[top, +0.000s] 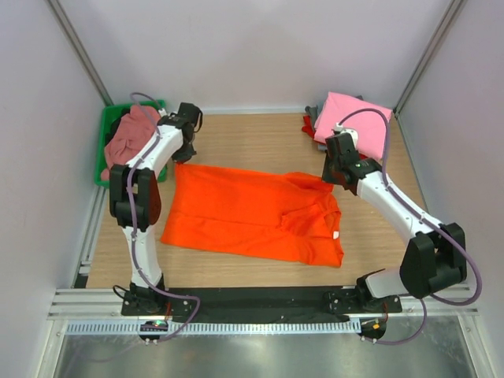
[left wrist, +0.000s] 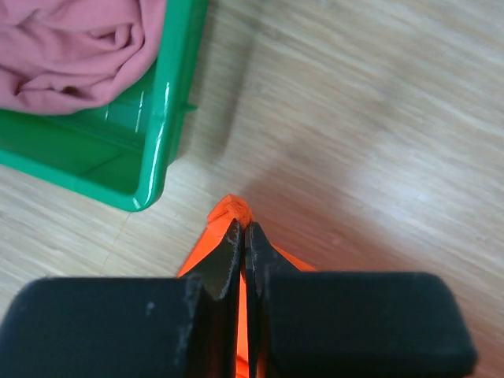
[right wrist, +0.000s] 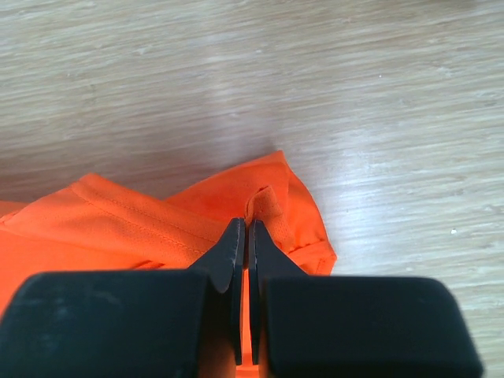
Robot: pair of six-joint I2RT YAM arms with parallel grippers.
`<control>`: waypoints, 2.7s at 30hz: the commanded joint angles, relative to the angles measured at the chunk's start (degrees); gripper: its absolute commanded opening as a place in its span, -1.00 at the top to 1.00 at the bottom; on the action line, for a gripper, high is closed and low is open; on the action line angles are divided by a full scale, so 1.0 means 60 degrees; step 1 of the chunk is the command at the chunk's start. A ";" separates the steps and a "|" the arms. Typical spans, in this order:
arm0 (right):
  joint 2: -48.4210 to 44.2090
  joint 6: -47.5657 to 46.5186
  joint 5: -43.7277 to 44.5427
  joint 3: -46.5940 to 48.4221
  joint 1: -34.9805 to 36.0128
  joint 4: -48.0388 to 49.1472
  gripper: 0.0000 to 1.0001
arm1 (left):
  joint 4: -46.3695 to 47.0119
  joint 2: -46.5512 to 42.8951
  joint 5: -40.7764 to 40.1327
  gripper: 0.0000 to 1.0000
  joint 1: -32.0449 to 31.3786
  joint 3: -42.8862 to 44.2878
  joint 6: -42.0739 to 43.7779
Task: Fold and stack the t-shirts
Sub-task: Fold the tshirt
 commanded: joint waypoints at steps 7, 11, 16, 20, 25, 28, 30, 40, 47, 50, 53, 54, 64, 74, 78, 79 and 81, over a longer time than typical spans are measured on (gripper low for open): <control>-0.1484 0.0265 -0.0160 -0.1088 0.0146 -0.0395 0.97 | 0.0352 -0.1168 -0.0497 1.00 0.0024 -0.1631 -0.0209; -0.1955 0.0471 -0.0203 -0.1614 0.0219 -0.0469 0.97 | 0.0513 -0.1622 -0.0541 1.00 -0.0034 -0.2232 -0.0370; -0.2219 0.0632 -0.0203 -0.2026 0.0249 -0.0454 0.98 | 0.0645 -0.1930 -0.0599 1.00 -0.0079 -0.2833 -0.0517; -0.2321 0.0851 -0.0160 -0.2362 0.0293 -0.0468 0.98 | 0.0674 -0.2018 -0.0731 1.00 -0.0152 -0.3068 -0.0561; -0.2409 0.1363 0.0250 -0.2743 0.0308 -0.0600 0.98 | 0.0747 -0.2164 -0.0702 1.00 -0.0196 -0.3521 -0.0678; -0.2307 0.1701 0.0368 -0.2978 0.0308 -0.0630 0.98 | 0.0777 -0.2296 -0.0761 1.00 -0.0254 -0.3902 -0.0810; -0.2176 0.1992 0.0542 -0.3197 0.0308 -0.0702 0.98 | 0.0791 -0.2530 -0.0848 0.98 -0.0284 -0.4427 -0.1043; -0.2643 0.3064 0.0909 -0.3594 0.0308 -0.1171 -0.40 | 0.0836 -0.4492 -0.0805 -0.59 -0.0298 -0.6042 -0.1513; -0.3112 0.2771 0.0400 -0.3081 0.0308 -0.0910 -0.29 | 0.1083 -0.5108 -0.0250 -0.53 -0.0328 -0.5749 -0.1148; -0.2807 0.2464 -0.0668 -0.2761 0.0307 -0.0236 -0.12 | 0.1713 -0.5080 0.0394 -0.44 -0.0488 -0.5895 -0.0986; -0.1885 0.2040 -0.1183 -0.2145 0.0293 0.0190 0.02 | 0.2182 -0.4860 0.0615 -0.29 -0.0781 -0.5910 -0.0913; -0.1316 0.1980 -0.1431 -0.1955 0.0307 0.0263 0.04 | 0.2400 -0.4758 0.0761 -0.22 -0.0840 -0.5939 -0.0884; 0.1251 0.1496 -0.2443 -0.0591 0.0322 0.1172 0.62 | 0.3047 -0.3981 0.1027 0.63 -0.1002 -0.6115 -0.0825; 0.1386 0.1949 -0.3439 -0.1834 0.0659 0.1860 0.80 | 0.3413 -0.3381 0.0968 0.73 -0.1002 -0.6335 -0.1000; 0.0422 0.2256 -0.3484 -0.2494 0.0951 0.1846 0.83 | 0.3501 -0.3322 0.0924 0.75 -0.1002 -0.6423 -0.1045; 0.0229 0.2316 -0.3528 -0.2814 0.1054 0.1831 0.85 | 0.3501 -0.3307 0.0895 0.76 -0.1002 -0.6437 -0.1059; -0.0195 0.2535 -0.3602 -0.3080 0.1215 0.1569 0.86 | 0.3516 -0.3292 0.0866 0.77 -0.1002 -0.6438 -0.1045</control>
